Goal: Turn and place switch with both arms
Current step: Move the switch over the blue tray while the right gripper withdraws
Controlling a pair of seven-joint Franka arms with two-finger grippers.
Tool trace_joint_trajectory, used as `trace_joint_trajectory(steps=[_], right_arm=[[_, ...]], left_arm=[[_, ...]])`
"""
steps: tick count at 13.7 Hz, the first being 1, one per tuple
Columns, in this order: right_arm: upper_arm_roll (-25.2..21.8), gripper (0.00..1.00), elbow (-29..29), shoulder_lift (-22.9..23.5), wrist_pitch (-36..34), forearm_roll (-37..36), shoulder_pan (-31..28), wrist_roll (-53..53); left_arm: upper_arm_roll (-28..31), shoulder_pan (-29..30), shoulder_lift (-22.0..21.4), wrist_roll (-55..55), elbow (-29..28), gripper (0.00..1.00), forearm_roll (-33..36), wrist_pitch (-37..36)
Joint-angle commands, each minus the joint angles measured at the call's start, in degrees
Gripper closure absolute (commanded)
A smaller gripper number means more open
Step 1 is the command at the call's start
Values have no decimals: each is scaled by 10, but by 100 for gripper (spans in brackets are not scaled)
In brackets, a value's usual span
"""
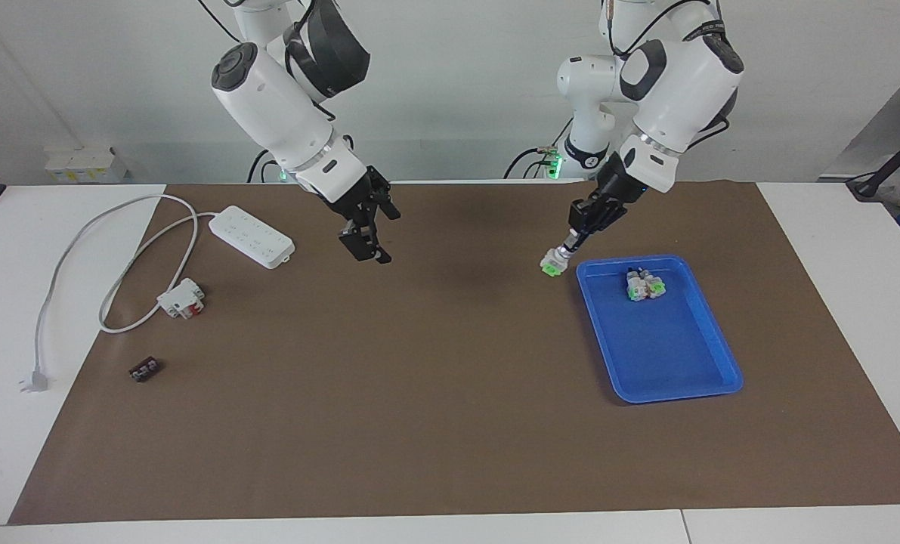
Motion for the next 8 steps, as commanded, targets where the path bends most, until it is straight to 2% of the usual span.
trace_joint_trajectory(steps=[1,4,8], right_arm=[[-24,0,11,-5,1,-42,4,124],[-59,0,12,-3,3,-98,12,232],[-105,0,10,-17,-7,-121,12,429]], left_arm=[[-4,34,-24,77,-31,100,53,-10],[-4,70,-13,162,-50,100,69,6],[-4,110,56,245,-59,100,91,121]])
